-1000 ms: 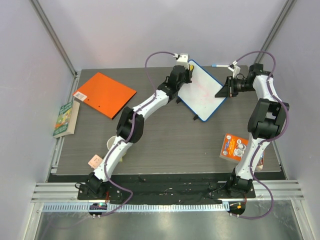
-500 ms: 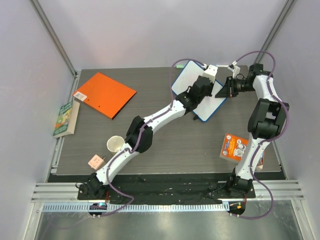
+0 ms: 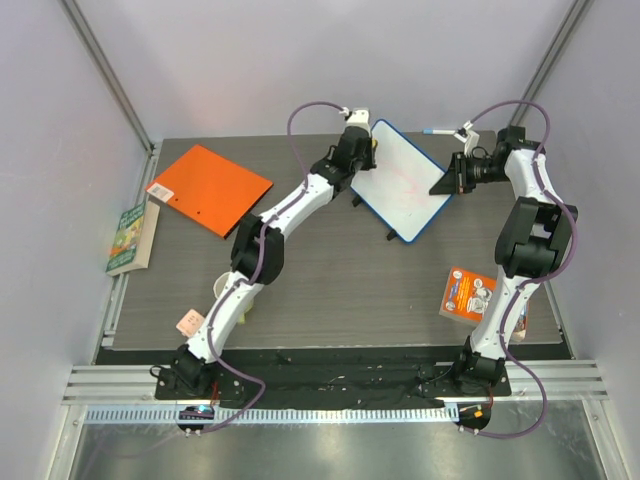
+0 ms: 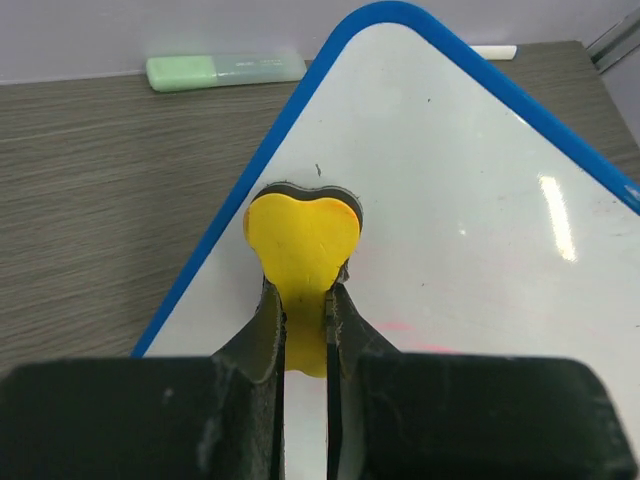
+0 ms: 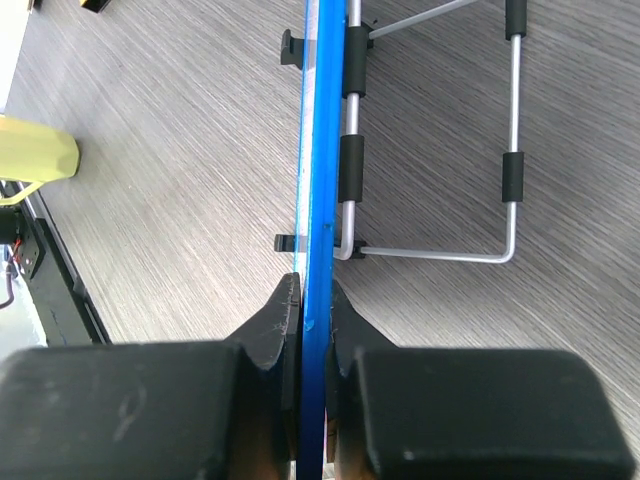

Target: Erase the whiteboard

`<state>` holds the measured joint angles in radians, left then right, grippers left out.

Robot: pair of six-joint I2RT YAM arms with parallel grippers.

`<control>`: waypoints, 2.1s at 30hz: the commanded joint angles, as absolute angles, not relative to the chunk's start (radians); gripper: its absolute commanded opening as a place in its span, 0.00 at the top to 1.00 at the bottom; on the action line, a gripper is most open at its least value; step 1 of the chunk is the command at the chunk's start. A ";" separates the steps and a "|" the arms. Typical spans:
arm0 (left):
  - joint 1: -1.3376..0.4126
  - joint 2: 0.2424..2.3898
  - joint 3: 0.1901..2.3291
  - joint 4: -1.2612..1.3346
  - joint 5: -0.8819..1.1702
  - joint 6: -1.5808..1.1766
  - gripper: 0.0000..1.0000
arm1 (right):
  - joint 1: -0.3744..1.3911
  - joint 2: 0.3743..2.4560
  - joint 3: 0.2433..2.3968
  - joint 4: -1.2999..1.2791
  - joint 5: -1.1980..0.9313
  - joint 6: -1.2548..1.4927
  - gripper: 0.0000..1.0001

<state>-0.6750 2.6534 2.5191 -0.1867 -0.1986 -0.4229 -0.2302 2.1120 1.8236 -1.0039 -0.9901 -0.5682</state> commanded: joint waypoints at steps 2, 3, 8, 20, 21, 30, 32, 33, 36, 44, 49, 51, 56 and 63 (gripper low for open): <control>-0.808 2.689 2.453 -0.305 -0.144 -0.352 1.00 | -0.130 2.175 1.763 -1.092 -0.753 -0.796 0.98; -0.834 2.688 2.448 -0.305 -0.155 -0.330 1.00 | -0.130 2.174 1.763 -1.094 -0.755 -0.796 0.98; -0.980 2.709 2.467 -0.353 -0.193 -0.233 1.00 | -0.130 2.169 1.758 -1.094 -0.753 -0.793 0.99; -1.032 2.711 2.378 -0.391 -0.218 -0.297 1.00 | -0.130 2.160 1.761 -1.088 -0.772 -0.784 0.99; -1.032 2.709 2.359 -0.374 -0.221 -0.305 1.00 | -0.130 2.158 1.761 -1.088 -0.773 -0.784 0.99; -0.988 2.637 2.119 -0.256 -0.228 -0.501 1.00 | -0.130 2.148 1.761 -1.091 -0.793 -0.782 0.99; -0.970 2.617 2.088 -0.242 -0.259 -0.570 1.00 | -0.130 2.148 1.759 -1.089 -0.792 -0.784 0.99; -0.957 2.614 2.071 -0.248 -0.270 -0.586 1.00 | -0.130 2.148 1.759 -1.091 -0.792 -0.784 0.98; -0.945 2.614 2.069 -0.282 -0.339 -0.640 1.00 | -0.130 2.148 1.758 -1.091 -0.793 -0.785 0.98; -0.934 2.605 2.066 -0.393 -0.452 -0.802 1.00 | -0.130 2.141 1.755 -1.091 -0.796 -0.782 0.99; -0.922 2.603 2.086 -0.478 -0.492 -0.877 1.00 | -0.130 2.135 1.752 -1.089 -0.799 -0.781 0.99; -0.919 2.603 2.089 -0.500 -0.502 -0.897 1.00 | -0.130 2.132 1.752 -1.089 -0.802 -0.781 0.98; -0.920 2.611 2.078 -0.399 -0.391 -0.847 1.00 | -0.130 2.131 1.750 -1.089 -0.807 -0.784 0.99; -0.983 2.666 2.253 -0.315 -0.278 -0.533 1.00 | -0.130 2.128 1.749 -1.091 -0.813 -0.788 0.98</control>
